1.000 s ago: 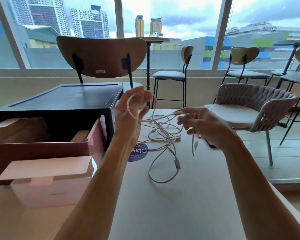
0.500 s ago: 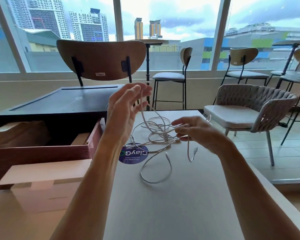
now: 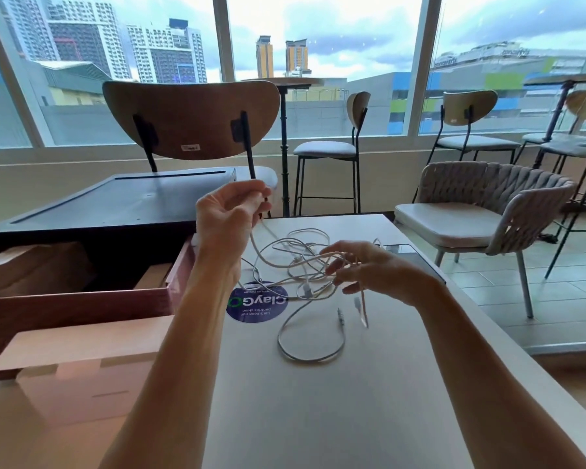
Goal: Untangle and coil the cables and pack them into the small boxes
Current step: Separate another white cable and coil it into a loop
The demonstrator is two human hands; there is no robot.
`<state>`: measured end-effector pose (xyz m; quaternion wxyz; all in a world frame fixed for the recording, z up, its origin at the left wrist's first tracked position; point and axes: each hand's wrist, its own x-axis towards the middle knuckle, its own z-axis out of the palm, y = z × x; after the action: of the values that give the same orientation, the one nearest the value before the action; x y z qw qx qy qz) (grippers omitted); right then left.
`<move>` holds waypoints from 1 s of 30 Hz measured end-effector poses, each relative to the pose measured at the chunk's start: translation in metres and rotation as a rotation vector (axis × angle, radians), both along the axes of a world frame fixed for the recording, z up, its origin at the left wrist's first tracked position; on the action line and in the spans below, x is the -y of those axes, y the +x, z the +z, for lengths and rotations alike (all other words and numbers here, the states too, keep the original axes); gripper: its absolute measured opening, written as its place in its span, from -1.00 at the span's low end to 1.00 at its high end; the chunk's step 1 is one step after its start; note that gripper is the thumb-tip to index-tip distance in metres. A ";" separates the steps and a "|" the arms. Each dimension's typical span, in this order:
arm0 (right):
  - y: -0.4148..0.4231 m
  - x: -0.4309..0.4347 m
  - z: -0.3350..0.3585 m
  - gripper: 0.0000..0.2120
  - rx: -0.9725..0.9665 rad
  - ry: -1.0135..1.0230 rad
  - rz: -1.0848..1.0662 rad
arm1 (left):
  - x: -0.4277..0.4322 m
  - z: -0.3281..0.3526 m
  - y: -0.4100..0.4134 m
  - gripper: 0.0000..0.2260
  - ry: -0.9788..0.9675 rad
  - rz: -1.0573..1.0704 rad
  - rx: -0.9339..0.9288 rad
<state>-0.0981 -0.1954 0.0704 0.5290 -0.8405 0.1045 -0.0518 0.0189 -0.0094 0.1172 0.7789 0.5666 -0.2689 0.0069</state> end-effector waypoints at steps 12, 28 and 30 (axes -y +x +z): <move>-0.021 -0.012 0.040 -0.74 0.196 0.090 -0.064 | 0.016 -0.031 0.002 -0.69 0.848 -0.237 0.342; -0.037 -0.019 0.050 -0.69 0.190 0.552 0.354 | 0.036 -0.043 -0.005 -0.77 0.488 -0.250 0.636; -0.037 -0.017 0.049 -0.70 0.180 0.570 0.388 | 0.037 -0.047 -0.004 -0.77 0.493 -0.298 0.583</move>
<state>-0.1346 -0.1786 0.1197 0.7493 -0.6555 -0.0937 0.0069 0.0151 -0.0464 0.0701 0.5035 0.6656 -0.5509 -0.0104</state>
